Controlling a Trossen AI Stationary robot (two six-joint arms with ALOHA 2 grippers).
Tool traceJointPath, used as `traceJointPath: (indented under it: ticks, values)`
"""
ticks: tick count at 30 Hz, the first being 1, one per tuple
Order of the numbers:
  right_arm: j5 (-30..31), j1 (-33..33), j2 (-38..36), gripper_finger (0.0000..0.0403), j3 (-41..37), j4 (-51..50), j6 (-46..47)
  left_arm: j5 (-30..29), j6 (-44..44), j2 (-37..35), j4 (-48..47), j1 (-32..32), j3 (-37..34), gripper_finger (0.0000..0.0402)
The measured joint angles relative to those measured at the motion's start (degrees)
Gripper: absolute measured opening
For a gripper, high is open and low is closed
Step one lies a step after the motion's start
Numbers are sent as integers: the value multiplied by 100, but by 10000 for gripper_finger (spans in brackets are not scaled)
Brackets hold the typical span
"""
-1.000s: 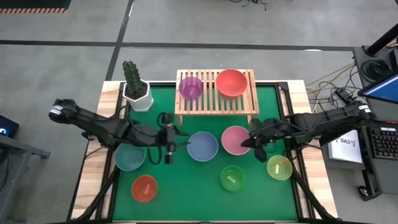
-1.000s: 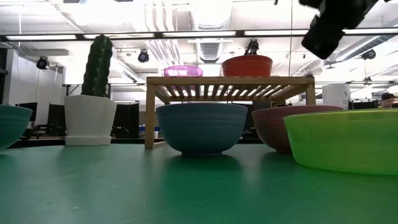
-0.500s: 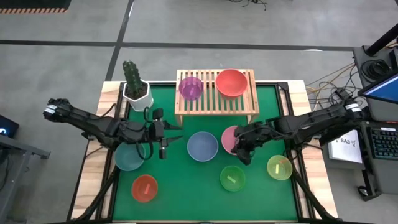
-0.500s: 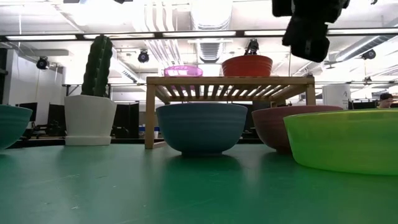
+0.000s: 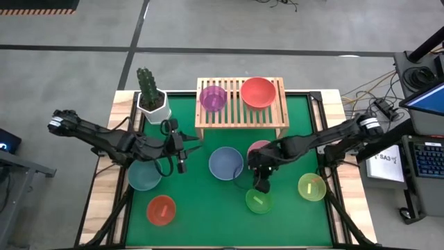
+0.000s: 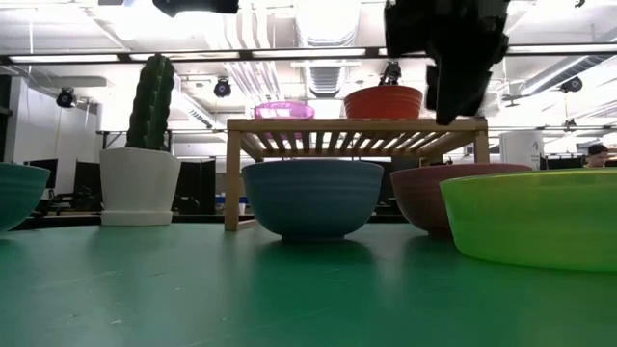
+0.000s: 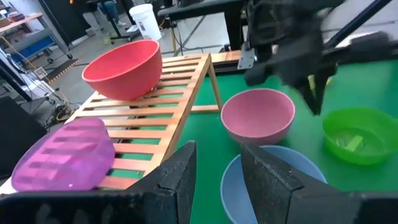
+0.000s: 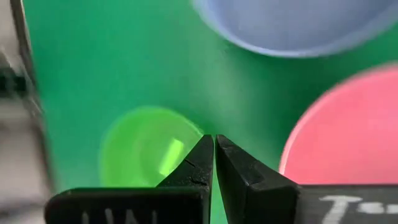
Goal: Place and stack bowls onto a shelf
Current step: Stack the pink bowl on top of the orange bowl on the shelf
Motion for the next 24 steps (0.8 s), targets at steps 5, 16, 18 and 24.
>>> traceJointPath:
  ticks: [5, 16, 18, 24]
  values:
    - [1260, 573, 368, 9, 521, -932, -1715, 4, -164, -4, -280, 0, -6, 110]
    - [1957, 514, 1040, 94, 629, -1099, -1027, 2, -146, -7, -322, 0, -9, 110]
    - [1951, 489, 1049, 120, 629, -1134, -1004, 2, -146, -4, -322, 0, -9, 110]
    - [1938, 442, 812, 180, 629, -1133, -983, 2, -144, -4, -328, 0, -11, 110]
